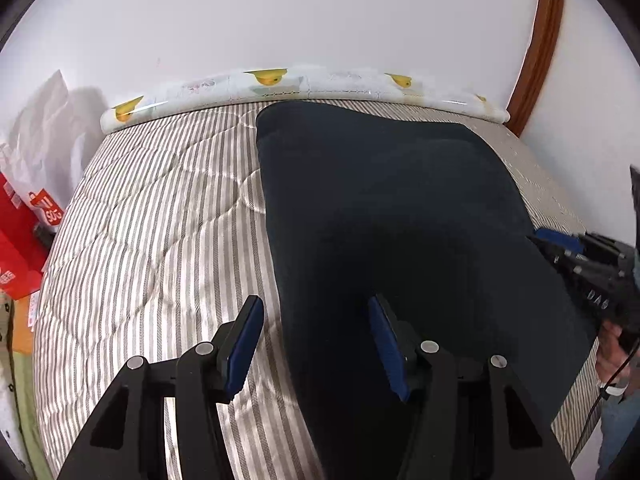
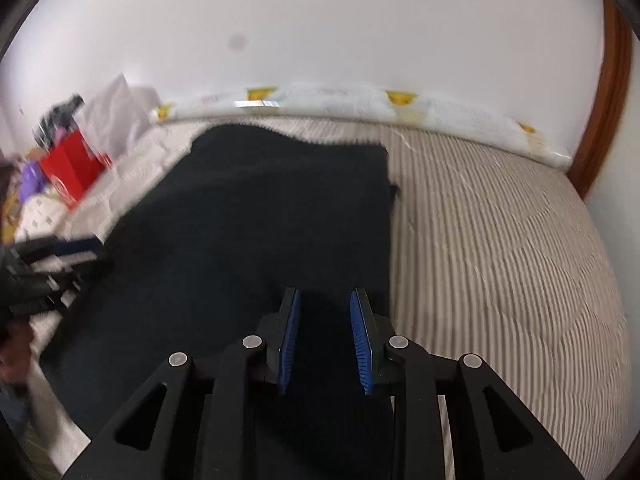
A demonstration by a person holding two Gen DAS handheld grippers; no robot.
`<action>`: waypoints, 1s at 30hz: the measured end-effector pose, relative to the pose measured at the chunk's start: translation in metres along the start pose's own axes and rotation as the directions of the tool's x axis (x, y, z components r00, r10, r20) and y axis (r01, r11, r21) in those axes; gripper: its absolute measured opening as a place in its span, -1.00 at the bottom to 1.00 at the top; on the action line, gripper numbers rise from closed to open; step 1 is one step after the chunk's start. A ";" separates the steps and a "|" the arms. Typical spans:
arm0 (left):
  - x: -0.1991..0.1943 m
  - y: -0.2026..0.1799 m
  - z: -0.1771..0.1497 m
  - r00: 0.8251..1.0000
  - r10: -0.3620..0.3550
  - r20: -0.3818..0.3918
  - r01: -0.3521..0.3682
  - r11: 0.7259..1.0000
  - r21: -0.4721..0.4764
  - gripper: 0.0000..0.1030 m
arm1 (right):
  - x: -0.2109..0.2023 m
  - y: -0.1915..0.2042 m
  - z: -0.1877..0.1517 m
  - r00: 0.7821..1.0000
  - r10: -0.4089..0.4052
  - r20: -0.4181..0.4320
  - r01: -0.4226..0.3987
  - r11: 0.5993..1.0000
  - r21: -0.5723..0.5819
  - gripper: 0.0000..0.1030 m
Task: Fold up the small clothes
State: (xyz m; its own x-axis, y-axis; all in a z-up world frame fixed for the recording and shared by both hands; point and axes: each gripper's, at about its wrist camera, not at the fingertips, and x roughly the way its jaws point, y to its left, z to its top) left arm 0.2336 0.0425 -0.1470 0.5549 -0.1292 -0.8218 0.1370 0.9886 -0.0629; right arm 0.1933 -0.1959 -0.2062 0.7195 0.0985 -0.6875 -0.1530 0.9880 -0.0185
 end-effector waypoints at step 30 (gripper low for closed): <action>-0.061 -0.012 -0.054 0.999 0.033 -0.019 -0.034 0.998 -0.055 0.18 | -0.073 0.031 -0.060 0.991 -0.130 0.005 0.128 0.982 0.139 -0.36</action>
State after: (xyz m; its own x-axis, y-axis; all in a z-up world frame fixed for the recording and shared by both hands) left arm 0.1535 0.0425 -0.1268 0.5431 -0.0949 -0.8343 0.0729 0.9952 -0.0657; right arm 0.0950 -0.1798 -0.2002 0.7365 -0.0304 -0.6758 0.0360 0.9993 -0.0057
